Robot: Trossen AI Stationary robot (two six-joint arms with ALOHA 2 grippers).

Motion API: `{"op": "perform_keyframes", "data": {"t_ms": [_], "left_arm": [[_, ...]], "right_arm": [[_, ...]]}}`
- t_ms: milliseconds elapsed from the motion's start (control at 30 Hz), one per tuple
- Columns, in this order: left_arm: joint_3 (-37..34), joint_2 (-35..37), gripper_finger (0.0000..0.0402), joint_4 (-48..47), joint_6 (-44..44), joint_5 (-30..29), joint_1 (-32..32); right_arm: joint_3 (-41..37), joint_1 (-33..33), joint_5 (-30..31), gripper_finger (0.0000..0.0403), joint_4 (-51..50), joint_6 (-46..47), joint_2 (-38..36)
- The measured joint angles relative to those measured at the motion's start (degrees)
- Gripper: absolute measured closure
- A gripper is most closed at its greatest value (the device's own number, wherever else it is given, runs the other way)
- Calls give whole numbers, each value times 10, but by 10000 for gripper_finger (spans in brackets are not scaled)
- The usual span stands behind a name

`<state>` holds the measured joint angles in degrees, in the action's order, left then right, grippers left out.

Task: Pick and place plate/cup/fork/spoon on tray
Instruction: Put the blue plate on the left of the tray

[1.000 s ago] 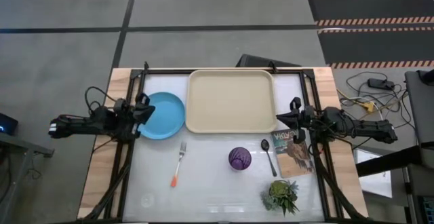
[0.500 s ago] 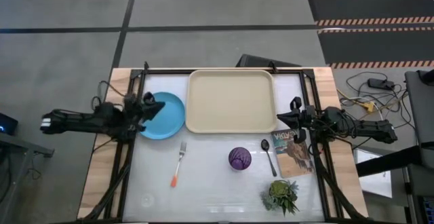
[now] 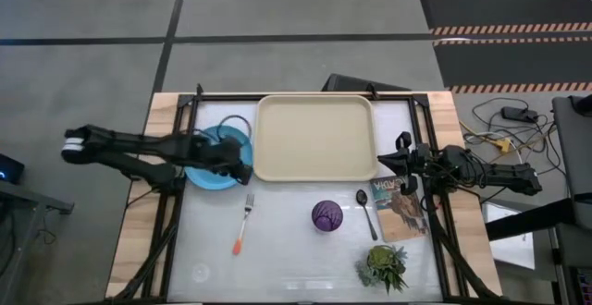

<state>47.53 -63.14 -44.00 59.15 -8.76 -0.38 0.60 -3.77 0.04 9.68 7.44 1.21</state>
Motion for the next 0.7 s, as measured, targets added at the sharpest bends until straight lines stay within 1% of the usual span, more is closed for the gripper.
{"op": "perform_keyframes", "data": {"t_ms": [100,200,267,400,567,633,700], "left_arm": [[43,-74,402,-109,4,45,0],[71,-123,402,-155,2,68,0],[75,-146,402,-184,-1,71,0],[72,-166,402,-179,-15,72,0],[64,-168,401,-170,-28,69,0],[57,-166,395,-153,-30,69,0],[51,-166,380,-139,-37,68,0]], "right_arm": [[0,0,0,394,-1,-2,0],[0,0,0,394,-2,0,0],[0,0,0,394,-2,-1,0],[0,0,0,394,-3,0,1],[0,0,0,394,-3,-1,1],[0,0,0,394,-3,-1,1],[0,0,0,394,-3,-1,1]]}}
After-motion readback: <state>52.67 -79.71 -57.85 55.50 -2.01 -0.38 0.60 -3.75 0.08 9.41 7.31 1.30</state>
